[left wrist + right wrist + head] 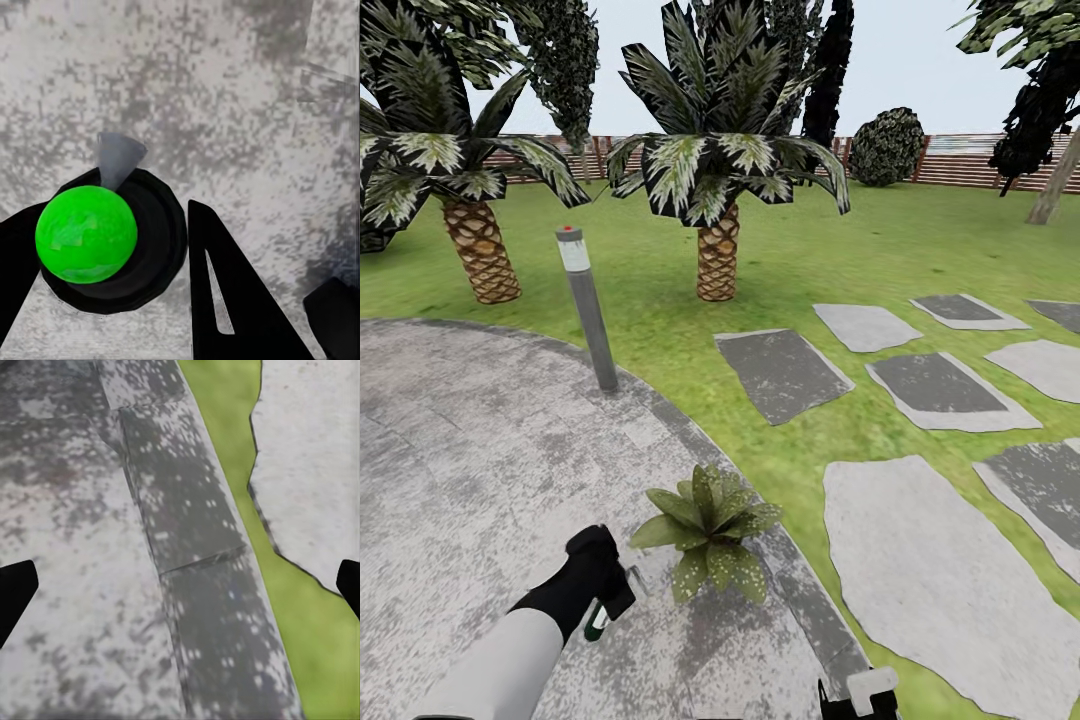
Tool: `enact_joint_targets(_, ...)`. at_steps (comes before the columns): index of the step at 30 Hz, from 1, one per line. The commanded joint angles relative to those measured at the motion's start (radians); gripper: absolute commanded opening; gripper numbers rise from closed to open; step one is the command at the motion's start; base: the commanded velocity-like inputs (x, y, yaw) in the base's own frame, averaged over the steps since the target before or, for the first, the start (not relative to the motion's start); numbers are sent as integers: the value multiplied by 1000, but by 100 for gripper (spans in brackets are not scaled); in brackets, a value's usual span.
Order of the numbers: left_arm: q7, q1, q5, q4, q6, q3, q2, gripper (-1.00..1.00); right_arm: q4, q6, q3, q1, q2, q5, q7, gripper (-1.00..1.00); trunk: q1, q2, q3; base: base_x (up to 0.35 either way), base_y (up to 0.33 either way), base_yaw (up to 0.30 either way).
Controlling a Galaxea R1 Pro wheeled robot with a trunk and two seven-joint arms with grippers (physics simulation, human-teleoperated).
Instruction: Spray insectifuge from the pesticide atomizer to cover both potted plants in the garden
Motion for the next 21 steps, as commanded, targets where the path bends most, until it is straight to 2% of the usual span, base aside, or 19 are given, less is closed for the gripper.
enact_joint_targets(1, -6, 0, -7, -2, 4, -1, -6, -100, 1, 0, 6, -1, 0, 7, -11, 100, 0, 0, -1, 0, 0, 0)
enact_joint_targets(11, -5, 0, -8, 16, -4, -2, -24, -100, 0, 0, 7, -1, 0, 6, -11, 100, 0, 0, -1, -15, 14, 0)
enact_joint_targets(17, -5, 0, -8, 15, -4, -2, -26, -100, 0, 0, 7, -1, 3, 5, -11, 100, 0, 0, -1, -203, 223, -10)
enact_joint_targets(21, -5, 0, -7, 15, -3, -2, -26, -100, 0, 0, 6, -1, 3, 4, -11, 100, 0, 0, 0, -48, 321, -217)
